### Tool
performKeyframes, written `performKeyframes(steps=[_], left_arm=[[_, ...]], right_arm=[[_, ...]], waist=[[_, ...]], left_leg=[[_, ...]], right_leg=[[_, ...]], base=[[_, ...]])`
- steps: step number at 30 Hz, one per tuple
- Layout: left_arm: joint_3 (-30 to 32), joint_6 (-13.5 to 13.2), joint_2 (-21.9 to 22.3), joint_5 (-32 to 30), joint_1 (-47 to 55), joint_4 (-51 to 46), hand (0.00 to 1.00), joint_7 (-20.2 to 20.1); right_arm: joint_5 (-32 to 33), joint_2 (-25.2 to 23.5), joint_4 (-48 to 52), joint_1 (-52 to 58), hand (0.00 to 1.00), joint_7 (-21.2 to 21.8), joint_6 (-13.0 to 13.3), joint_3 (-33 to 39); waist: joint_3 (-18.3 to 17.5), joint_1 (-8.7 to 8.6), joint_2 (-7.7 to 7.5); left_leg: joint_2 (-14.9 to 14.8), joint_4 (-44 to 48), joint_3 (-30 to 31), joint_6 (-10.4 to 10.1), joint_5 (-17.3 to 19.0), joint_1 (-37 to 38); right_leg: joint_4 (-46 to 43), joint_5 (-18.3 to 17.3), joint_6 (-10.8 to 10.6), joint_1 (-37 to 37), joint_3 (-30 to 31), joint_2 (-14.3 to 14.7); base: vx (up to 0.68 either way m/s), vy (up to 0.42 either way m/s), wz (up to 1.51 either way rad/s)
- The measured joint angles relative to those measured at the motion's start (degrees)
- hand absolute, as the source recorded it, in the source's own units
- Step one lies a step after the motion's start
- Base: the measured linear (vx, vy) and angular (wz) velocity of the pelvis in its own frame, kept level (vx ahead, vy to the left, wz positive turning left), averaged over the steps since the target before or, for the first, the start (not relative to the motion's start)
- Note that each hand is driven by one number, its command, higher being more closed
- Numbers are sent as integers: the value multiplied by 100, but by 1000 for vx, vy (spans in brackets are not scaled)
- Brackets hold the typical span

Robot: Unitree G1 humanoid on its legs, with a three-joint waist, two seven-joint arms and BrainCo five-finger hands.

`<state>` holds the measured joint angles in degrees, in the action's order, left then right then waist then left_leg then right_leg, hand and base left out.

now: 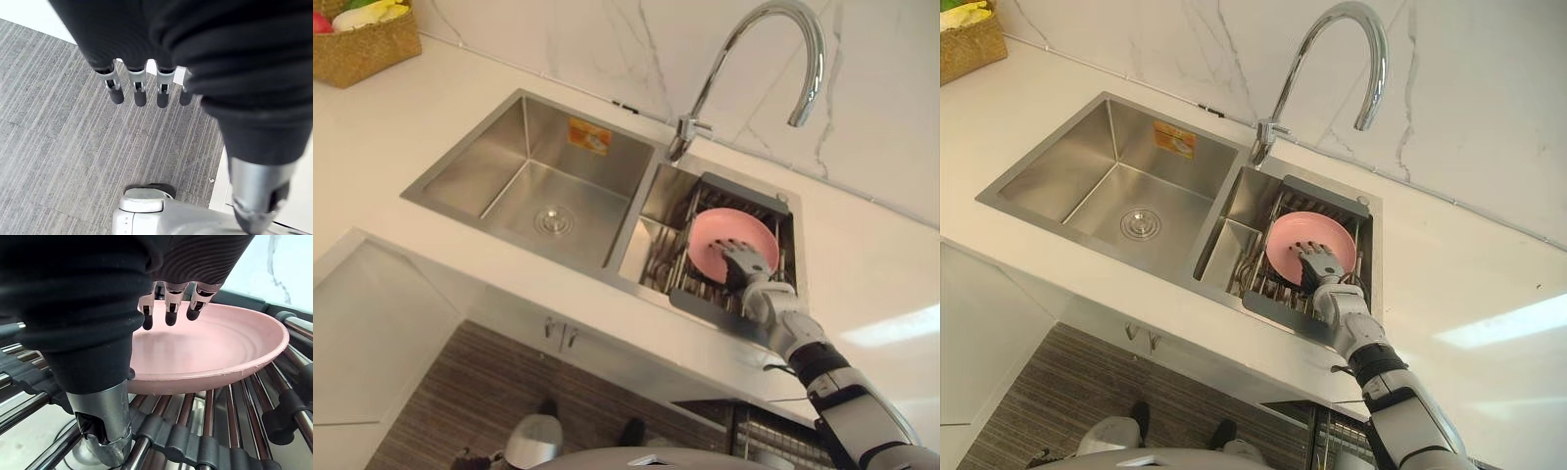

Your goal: Walk over to the sink, pick up the cup, carry it to the dishwasher, place the cup inside the dishwasher, then close the dishwasher door

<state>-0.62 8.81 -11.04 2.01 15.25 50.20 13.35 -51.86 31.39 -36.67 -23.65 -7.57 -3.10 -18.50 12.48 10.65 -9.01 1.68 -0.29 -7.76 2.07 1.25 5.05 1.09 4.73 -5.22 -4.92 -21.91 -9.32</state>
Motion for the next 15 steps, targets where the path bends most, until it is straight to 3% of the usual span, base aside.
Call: performKeyframes(steps=[7,15], left_arm=[[-3,-2,22,0,2,7,0,6],[-10,-7,32,2,6,5,0,4]], right_arm=[[-21,-130,-31,64,0,-687,-121,206],[-26,-150,-1,86,0,-1170,-242,342]], waist=[[0,-38,53],[-14,-54,114]], left_leg=[[15,-41,-15,-30,-5,-6],[23,-71,-15,-36,-11,-32]], right_leg=[[0,-10,17,14,8,-16],[-15,-9,15,86,78,-19]], base=[[0,0,0],[0,0,-3]])
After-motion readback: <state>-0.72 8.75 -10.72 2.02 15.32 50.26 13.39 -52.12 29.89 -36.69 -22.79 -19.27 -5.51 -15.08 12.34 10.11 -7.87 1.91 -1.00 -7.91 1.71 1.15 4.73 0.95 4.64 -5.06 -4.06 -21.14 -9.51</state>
